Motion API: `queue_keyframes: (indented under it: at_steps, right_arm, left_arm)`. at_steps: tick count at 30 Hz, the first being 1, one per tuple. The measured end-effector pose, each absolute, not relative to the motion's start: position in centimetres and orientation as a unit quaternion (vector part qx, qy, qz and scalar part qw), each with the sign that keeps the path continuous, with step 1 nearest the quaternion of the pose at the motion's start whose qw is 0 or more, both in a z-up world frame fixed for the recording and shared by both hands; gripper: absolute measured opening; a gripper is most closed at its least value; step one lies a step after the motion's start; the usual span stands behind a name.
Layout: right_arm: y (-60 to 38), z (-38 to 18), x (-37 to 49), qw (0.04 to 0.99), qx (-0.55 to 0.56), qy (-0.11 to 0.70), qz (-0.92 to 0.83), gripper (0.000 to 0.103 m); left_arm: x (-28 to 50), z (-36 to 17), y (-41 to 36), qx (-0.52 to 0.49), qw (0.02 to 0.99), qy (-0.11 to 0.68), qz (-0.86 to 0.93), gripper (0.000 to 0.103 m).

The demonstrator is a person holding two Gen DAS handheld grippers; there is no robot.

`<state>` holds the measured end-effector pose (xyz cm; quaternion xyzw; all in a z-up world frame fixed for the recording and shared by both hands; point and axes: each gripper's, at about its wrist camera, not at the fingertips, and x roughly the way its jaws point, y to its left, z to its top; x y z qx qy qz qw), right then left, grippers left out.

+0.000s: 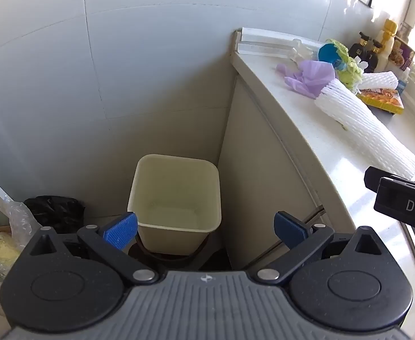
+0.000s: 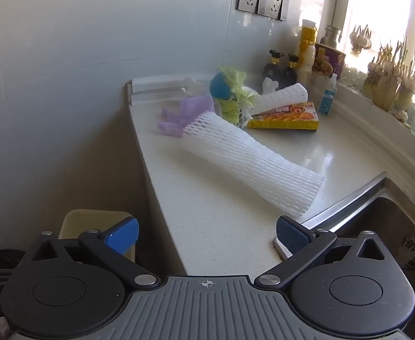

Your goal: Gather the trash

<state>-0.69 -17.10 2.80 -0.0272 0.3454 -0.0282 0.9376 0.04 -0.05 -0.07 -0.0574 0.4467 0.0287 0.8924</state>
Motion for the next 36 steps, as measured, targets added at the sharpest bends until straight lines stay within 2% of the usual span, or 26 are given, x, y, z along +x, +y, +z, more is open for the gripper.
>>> queue_keyframes:
  at_steps: [36]
  right_arm:
    - [-16.7, 2.2, -0.6, 0.936, -0.031, 0.349, -0.016, 0.103]
  left_arm:
    - [0.0, 0.1, 0.3, -0.064, 0.896, 0.438, 0.033, 0.103]
